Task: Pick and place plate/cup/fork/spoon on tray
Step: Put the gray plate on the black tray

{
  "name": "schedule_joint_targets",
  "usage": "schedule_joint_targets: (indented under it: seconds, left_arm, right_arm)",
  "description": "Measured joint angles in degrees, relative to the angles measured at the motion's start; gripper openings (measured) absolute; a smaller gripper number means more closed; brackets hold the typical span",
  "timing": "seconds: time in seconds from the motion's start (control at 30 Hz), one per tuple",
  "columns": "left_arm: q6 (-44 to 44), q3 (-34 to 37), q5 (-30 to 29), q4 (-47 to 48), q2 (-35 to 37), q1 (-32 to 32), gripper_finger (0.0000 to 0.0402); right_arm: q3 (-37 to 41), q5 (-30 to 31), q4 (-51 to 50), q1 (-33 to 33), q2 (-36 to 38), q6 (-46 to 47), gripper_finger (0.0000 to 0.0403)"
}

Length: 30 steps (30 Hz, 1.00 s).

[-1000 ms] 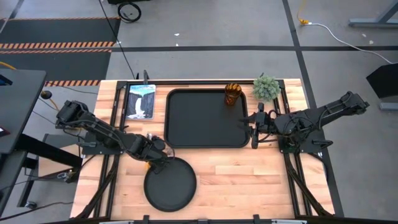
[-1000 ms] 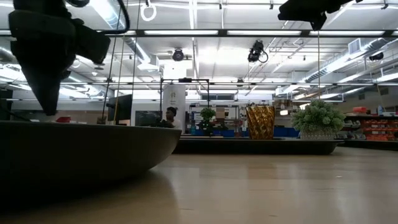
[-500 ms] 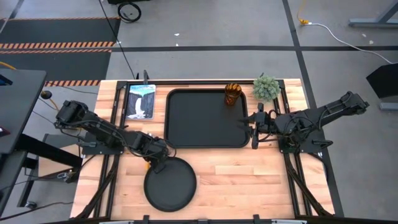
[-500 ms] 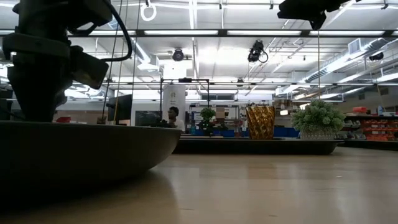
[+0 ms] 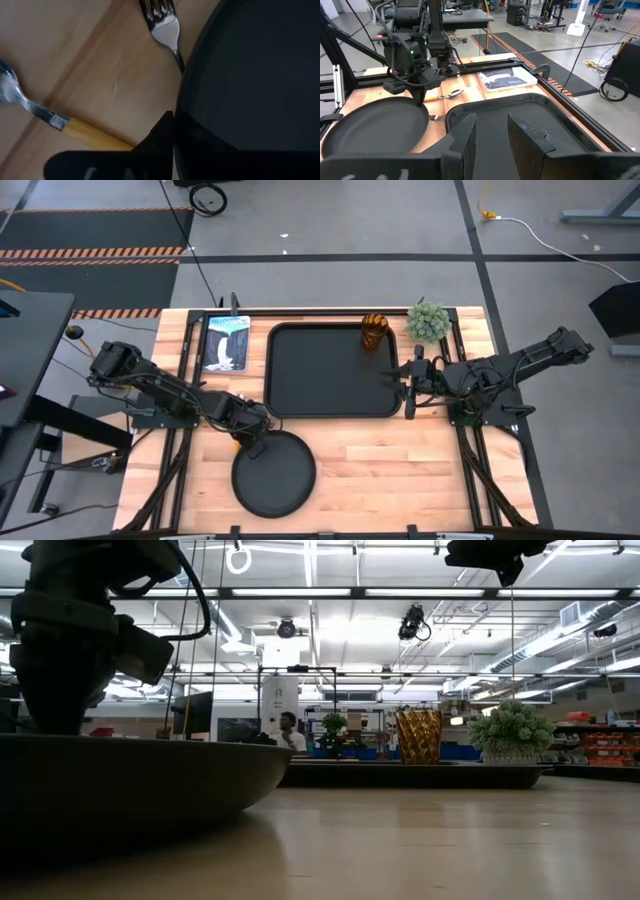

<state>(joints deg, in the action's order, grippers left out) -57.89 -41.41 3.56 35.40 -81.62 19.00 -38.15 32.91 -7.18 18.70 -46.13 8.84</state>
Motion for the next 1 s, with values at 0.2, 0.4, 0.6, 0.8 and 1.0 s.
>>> schedule_joint_targets:
  seconds: [0.2, 0.4, 0.6, 0.8, 1.0]
  left_arm:
    - [2.0, -4.0, 5.8, 0.7, 0.3, -2.5, 0.0014]
    - [9.3, -12.8, 4.5, 2.9, 0.1, -10.4, 0.0011]
    - [19.0, -21.5, 1.4, 3.5, -3.8, -22.1, 0.0011]
    - [28.9, -32.6, 1.1, 3.8, -15.9, -29.6, 0.0011]
    - [35.2, -45.9, 1.2, 7.7, -28.3, -34.0, 0.0011]
  right_arm:
    - [0.0, 0.0, 0.0, 0.0, 0.0, 0.0, 0.0116]
    - [0.0, 0.0, 0.1, 0.0, 0.0, -0.3, 0.0116]
    - [0.0, 0.0, 0.4, 0.0, -0.4, -0.2, 0.0116]
    - [0.0, 0.0, 0.3, -0.1, -0.9, -0.3, 0.0116]
    - [0.0, 0.0, 1.6, -0.1, -0.4, -2.2, 0.0116]
